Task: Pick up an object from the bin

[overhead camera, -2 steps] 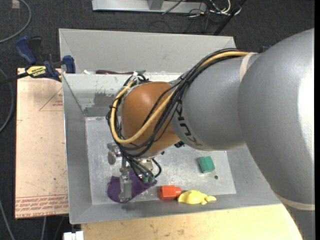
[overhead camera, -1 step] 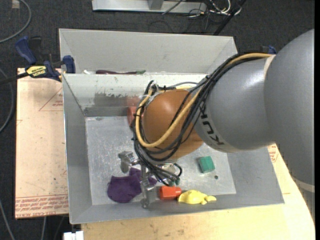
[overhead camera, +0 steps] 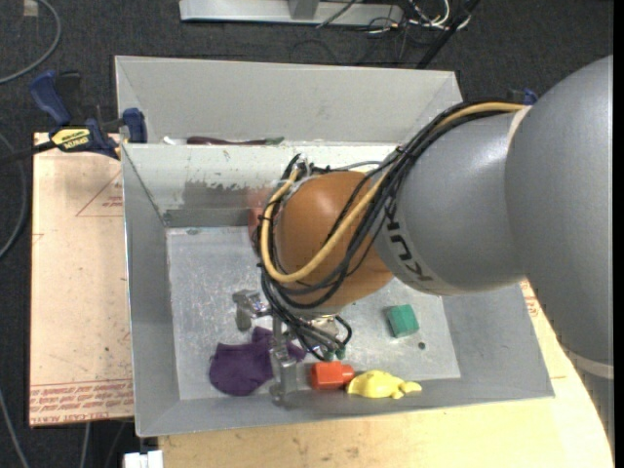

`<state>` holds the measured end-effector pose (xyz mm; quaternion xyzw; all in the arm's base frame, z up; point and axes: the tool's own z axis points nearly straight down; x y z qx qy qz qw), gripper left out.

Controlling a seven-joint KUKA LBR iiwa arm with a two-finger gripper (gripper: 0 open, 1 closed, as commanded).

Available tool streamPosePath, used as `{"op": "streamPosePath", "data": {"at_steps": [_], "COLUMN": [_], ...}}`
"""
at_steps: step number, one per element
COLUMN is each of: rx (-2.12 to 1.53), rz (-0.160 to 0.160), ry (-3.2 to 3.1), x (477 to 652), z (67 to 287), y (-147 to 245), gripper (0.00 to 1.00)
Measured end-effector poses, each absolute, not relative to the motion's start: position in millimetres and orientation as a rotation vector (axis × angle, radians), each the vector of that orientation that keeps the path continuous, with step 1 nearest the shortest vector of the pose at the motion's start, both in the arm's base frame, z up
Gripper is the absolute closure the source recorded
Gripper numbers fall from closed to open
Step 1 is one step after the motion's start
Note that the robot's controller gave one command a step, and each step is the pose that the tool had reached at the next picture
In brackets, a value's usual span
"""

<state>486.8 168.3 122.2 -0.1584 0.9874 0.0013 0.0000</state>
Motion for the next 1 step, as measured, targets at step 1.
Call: {"op": "streamPosePath", "data": {"at_steps": [1], "rx": [-0.410], "rz": [0.011], "ry": [3.087], "x": [486.5], "z": [72.5], "y": [168.7], "gripper": [0.00]}}
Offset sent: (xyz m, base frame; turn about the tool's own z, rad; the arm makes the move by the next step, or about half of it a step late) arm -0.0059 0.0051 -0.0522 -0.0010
